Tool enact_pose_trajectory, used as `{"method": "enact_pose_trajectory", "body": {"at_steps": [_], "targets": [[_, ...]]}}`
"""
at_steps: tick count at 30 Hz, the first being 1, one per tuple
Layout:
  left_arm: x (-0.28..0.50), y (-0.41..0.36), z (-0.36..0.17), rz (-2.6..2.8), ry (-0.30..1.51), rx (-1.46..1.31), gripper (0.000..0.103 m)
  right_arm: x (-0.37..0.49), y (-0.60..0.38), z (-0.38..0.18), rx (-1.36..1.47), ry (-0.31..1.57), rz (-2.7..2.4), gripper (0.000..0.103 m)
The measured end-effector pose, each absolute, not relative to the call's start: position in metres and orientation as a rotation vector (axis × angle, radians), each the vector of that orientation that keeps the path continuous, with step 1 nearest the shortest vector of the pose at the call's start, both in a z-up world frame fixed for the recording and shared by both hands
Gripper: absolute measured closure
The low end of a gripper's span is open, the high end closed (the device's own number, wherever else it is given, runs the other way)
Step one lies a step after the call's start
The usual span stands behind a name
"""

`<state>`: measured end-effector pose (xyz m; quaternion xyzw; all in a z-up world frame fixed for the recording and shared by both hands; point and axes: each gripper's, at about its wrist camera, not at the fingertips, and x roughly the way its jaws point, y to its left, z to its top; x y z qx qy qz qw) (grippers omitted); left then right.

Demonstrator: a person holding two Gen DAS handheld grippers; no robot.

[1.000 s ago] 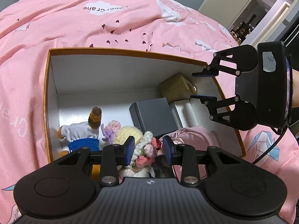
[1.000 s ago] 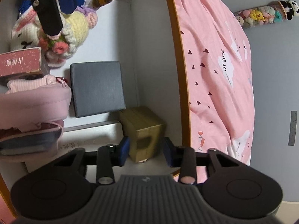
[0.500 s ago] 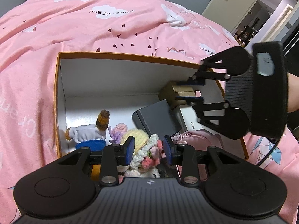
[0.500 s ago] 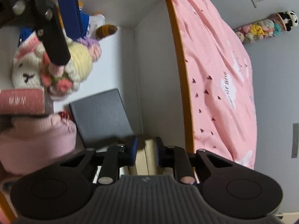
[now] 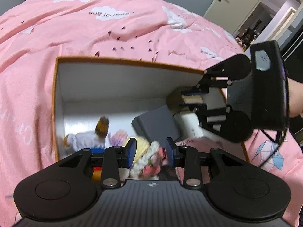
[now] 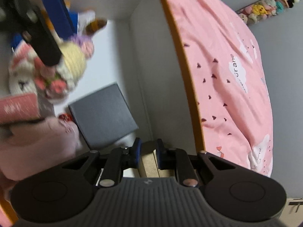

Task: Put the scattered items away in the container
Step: 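Withdraw both tools up out of the orange box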

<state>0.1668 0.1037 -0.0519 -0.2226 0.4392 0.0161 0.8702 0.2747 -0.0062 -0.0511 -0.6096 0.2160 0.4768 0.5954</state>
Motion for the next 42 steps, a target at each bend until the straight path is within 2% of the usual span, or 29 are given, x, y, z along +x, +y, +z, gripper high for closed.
{"method": "enact_pose_trajectory", "body": {"at_steps": [16,20,31,37,42], "targets": [[0.253,0.115,-0.101,0.080,1.107,-0.610,0.067,0.247,-0.061,-0.038,-1.310,0.489,1.056,0.085],[0.257,0.107,-0.104,0.064,1.095,-0.602,0.070,0.249,-0.072,-0.046,-1.303,0.497,1.044,0.085],[0.260,0.095,-0.099,0.063,1.072,-0.569,0.070,0.260,-0.062,-0.058,-1.312,0.560,1.012,0.085],[0.238,0.088,-0.074,0.091,0.981,-0.513,0.070,0.251,-0.062,-0.048,-1.302,0.539,0.998,0.082],[0.212,0.077,-0.044,0.099,0.874,-0.458,0.070,0.245,-0.068,-0.028,-1.223,0.501,0.932,0.076]]}}
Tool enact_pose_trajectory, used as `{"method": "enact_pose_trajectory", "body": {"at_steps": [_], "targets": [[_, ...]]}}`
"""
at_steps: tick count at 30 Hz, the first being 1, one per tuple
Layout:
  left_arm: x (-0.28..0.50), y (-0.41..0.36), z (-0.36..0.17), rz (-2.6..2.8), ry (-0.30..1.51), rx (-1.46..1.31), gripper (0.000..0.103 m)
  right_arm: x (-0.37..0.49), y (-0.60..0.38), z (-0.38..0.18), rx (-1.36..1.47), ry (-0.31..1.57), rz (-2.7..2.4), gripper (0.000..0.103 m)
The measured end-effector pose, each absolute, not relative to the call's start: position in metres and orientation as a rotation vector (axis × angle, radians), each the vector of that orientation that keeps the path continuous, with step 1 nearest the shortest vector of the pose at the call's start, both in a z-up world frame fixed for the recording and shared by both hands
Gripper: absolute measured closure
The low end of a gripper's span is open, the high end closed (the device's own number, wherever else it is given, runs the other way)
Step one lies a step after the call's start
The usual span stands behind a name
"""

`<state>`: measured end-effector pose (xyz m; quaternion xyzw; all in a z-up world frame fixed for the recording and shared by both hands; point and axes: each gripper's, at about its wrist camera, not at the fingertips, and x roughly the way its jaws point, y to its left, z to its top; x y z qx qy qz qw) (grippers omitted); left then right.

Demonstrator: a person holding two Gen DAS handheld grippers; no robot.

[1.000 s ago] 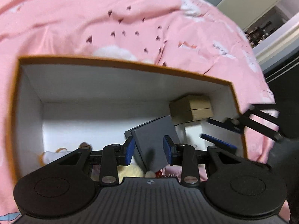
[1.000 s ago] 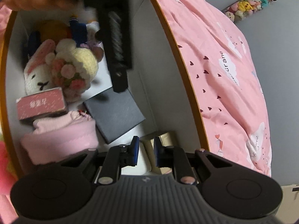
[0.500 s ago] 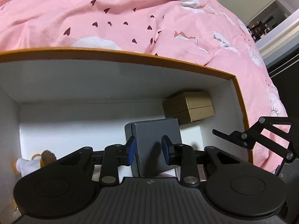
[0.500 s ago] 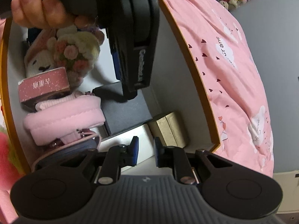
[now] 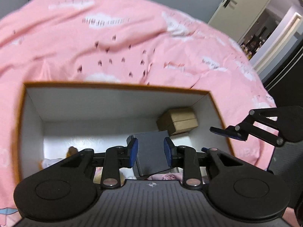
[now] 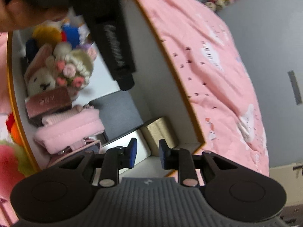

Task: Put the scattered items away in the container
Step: 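Withdraw both tools up out of the orange box, then grasp the pink pom-pom keychain with the right tool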

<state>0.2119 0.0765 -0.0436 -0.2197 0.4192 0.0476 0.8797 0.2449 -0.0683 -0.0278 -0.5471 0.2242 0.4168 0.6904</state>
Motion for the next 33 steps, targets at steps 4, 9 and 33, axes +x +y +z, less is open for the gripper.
{"method": "enact_pose_trajectory", "body": {"at_steps": [4,9,33], "targets": [[0.188,0.065,-0.022,0.099,0.799,-0.400,0.070,0.230,-0.082,-0.007,-1.085,0.477,0.901,0.071],[0.156,0.048,-0.002,0.078,0.735,-0.332,0.067,0.204,-0.105,0.014,-0.874,0.455,0.891,0.068],[0.049,-0.003,-0.023,-0.061,0.791,-0.196,0.052,0.103,-0.179,-0.019,-0.203,0.756,0.737,0.044]]}}
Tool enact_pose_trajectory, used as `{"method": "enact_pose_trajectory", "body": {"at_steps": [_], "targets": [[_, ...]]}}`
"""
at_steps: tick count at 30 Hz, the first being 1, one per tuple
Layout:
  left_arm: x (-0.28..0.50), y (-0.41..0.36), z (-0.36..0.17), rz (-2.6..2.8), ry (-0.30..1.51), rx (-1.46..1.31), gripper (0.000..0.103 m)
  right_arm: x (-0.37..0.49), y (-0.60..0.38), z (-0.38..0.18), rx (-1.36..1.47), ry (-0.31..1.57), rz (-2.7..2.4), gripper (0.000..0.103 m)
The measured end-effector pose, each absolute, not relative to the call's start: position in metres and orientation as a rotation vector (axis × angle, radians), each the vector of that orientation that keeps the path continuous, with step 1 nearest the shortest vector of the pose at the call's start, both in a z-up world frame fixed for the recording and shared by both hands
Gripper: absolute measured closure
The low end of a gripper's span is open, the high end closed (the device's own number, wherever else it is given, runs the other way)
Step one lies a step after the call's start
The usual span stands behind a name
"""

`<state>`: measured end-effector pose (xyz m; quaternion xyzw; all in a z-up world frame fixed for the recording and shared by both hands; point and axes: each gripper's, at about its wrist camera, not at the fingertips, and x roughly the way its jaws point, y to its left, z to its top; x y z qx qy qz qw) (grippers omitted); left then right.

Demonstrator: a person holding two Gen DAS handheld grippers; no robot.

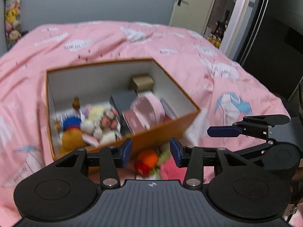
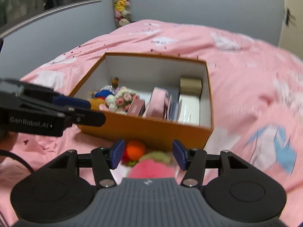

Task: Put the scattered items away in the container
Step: 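Grasp the pink pom-pom keychain with the right tool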

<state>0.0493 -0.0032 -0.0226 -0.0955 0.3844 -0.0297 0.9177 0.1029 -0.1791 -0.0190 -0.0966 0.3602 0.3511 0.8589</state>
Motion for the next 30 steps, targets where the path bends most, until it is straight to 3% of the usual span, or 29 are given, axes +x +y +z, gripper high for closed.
{"method": "enact_pose_trajectory", "body": {"at_steps": [9,13,19,24,26,30], "targets": [[0.036,0.001,-0.056,-0.090,0.902,-0.220,0.052,0.096,-0.187,-0.051,-0.145,0.864,0.602,0.045],[0.031,0.008,-0.064,-0.093,0.921,-0.259,0.052,0.098,-0.191,-0.061,-0.137,0.908,0.547,0.055],[0.034,0.014,-0.074,-0.104,0.950,-0.305,0.052,0.098,-0.192,-0.073,-0.137,0.956,0.532,0.055],[0.041,0.016,-0.084,-0.087,0.986,-0.311,0.052,0.103,-0.186,-0.078,-0.137,0.976,0.587,0.054],[0.043,0.017,-0.087,-0.080,0.999,-0.315,0.052,0.108,-0.181,-0.079,-0.147,0.977,0.608,0.047],[0.055,0.013,-0.089,-0.067,0.984,-0.276,0.052,0.121,-0.170,-0.087,-0.146,1.003,0.625,0.044]]}}
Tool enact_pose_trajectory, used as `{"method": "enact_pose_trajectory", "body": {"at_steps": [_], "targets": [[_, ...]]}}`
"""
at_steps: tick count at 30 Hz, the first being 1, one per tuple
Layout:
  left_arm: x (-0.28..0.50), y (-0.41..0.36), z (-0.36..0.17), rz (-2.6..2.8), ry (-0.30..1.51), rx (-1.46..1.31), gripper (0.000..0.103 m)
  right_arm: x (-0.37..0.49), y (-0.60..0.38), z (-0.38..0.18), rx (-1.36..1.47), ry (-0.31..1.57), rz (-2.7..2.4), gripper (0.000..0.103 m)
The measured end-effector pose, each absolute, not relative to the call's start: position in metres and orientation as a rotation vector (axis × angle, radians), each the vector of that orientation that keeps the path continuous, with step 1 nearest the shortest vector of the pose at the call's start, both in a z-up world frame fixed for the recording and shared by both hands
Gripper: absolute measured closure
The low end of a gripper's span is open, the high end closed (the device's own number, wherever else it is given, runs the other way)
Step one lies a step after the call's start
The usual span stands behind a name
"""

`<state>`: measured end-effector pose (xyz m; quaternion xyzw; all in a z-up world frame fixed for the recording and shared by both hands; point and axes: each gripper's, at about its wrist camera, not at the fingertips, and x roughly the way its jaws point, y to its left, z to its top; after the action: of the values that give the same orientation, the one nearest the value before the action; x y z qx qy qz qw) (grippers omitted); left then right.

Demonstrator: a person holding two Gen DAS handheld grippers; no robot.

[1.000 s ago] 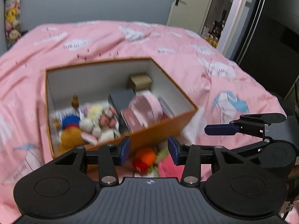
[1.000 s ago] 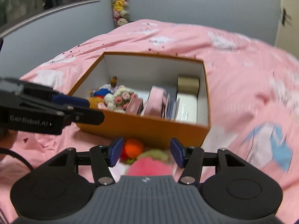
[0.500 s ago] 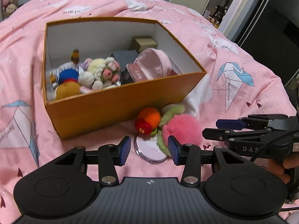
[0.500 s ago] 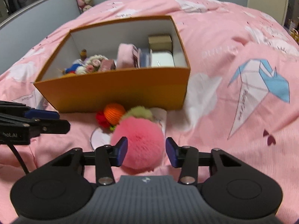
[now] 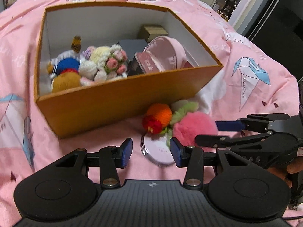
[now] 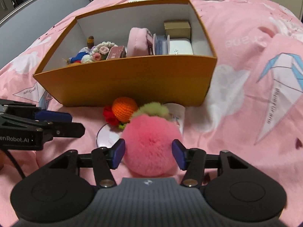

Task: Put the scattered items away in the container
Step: 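Grasp the pink pom-pom keychain with the right tool, then grasp the orange crocheted fruit with the left tool while the right tool holds the pom-pom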

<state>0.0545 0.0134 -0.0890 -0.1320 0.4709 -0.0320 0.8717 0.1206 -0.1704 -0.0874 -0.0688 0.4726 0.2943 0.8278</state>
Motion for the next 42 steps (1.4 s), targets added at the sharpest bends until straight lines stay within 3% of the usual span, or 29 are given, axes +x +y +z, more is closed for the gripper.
{"method": "enact_pose_trajectory", "body": {"at_steps": [9,14,32,42], "targets": [[0.077,0.009,-0.103,-0.054,1.006,-0.253,0.052,0.134,-0.152,-0.114,-0.193,1.042,0.636,0.043],[0.079,0.010,-0.107,-0.038,1.018,-0.257,0.052,0.138,-0.144,-0.126,-0.216,1.051,0.649,0.049],[0.096,0.005,-0.106,-0.070,0.946,-0.278,0.052,0.155,-0.182,-0.100,-0.204,0.952,0.483,0.059],[0.115,-0.011,-0.124,-0.094,0.978,-0.269,0.047,0.162,-0.187,-0.111,-0.145,0.974,0.497,0.057]]}}
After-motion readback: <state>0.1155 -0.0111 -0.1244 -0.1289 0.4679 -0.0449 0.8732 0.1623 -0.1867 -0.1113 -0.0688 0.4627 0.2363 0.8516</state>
